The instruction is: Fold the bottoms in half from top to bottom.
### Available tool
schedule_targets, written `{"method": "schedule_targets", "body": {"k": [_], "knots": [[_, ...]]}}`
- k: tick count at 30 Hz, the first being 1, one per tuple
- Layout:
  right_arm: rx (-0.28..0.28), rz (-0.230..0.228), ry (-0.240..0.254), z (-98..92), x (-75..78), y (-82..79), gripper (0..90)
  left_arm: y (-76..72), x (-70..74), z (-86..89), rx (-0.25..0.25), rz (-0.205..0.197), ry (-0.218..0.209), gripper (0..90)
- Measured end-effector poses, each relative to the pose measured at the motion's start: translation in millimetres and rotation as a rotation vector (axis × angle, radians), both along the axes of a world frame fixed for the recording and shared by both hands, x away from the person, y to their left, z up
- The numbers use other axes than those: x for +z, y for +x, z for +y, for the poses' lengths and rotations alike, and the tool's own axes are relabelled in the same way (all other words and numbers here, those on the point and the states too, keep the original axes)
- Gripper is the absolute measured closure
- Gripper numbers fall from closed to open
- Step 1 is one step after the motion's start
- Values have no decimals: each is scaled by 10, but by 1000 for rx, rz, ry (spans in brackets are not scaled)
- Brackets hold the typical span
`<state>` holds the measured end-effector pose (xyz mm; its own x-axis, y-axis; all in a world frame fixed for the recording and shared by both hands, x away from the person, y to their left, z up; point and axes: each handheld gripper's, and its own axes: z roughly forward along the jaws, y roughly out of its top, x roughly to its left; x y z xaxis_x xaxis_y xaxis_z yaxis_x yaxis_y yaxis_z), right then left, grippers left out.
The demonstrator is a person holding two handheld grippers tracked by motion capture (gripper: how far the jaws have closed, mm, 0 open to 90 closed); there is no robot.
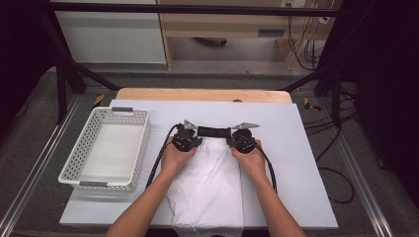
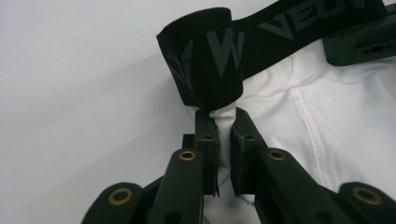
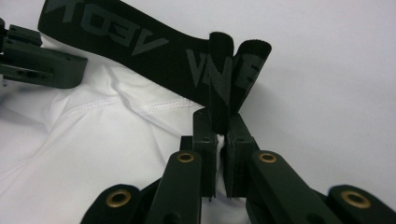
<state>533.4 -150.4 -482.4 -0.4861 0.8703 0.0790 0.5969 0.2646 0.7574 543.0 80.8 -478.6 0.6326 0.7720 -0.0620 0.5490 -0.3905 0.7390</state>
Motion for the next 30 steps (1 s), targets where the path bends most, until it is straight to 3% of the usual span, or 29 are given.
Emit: {"method": "schedule_targets", "body": {"k": [7,12,13,15,16,24,30], "knots": [[26,-41,31,-26,169,-27,871,-21,180,27,-3,-56,-15,853],[29,-91,49,-27,454,-23,872,-30,437,41,4,-108,-24,855],[29,-91,49,-27,454,-23,872,-31,495,47,7,-120,-31,855],[32,-117,53,-23,612,-5,872,-31,616,58,8,-142,-32,855],[32,-125,54,-17,667,0,872,-25,730,71,13,-161,-40,855],[35,-192,51,20,1078,40,872,-5,1066,104,17,-214,-50,855],[28,-225,60,33,1302,57,872,-7,1304,120,22,-249,-59,856]]}}
